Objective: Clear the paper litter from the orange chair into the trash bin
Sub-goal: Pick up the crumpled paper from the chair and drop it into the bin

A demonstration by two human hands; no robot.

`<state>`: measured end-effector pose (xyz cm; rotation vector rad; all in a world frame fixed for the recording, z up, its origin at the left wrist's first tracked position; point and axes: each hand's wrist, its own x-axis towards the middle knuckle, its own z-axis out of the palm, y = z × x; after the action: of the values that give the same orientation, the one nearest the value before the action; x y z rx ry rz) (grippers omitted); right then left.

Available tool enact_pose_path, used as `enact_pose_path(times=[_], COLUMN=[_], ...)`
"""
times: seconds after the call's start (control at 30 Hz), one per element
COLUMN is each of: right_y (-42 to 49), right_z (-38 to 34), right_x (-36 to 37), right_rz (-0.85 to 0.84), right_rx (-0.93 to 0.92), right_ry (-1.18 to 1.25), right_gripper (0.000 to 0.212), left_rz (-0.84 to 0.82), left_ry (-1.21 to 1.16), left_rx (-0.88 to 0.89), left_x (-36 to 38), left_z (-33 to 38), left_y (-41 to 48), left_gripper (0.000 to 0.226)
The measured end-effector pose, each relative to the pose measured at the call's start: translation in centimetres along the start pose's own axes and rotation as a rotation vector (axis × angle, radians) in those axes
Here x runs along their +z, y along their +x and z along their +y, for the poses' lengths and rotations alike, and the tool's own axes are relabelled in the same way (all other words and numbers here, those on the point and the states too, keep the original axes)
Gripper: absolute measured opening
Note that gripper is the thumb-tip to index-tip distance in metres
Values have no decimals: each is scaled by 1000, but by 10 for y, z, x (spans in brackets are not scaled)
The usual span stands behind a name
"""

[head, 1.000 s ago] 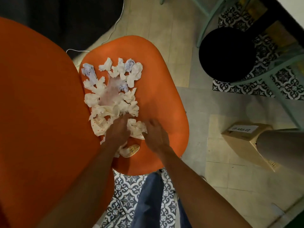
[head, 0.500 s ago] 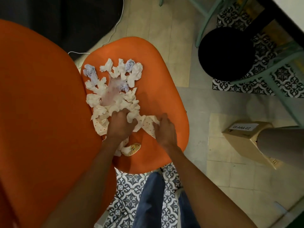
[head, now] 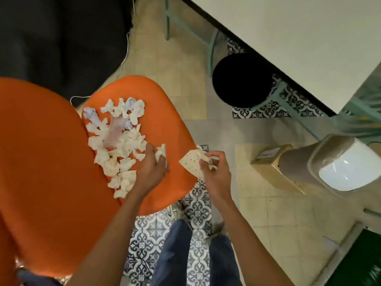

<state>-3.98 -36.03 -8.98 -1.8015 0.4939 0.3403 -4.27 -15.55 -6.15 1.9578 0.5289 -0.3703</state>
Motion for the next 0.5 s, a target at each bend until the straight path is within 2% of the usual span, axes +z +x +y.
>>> enact_pose_path(times=[0.23, 0.37, 0.43, 0.5], right_y=[-35, -51, -59, -66], right_z=[-9, -2, 1, 5], right_x=[-121, -198, -231, -266], right_rz=[108, 165, 202, 243], right_rx=[-85, -48, -27, -1], right_ry=[107, 127, 130, 138], right_gripper=[22, 23, 24, 24], left_rz=[-80, -177, -177, -175], left_ry=[-108, -103, -58, -25], left_rx=[-3, 50, 39, 17], left_x=[78, 135, 161, 191], left_z=[75, 125, 143, 159], left_y=[-57, -94, -107, -119], left_gripper=[23, 22, 36, 36])
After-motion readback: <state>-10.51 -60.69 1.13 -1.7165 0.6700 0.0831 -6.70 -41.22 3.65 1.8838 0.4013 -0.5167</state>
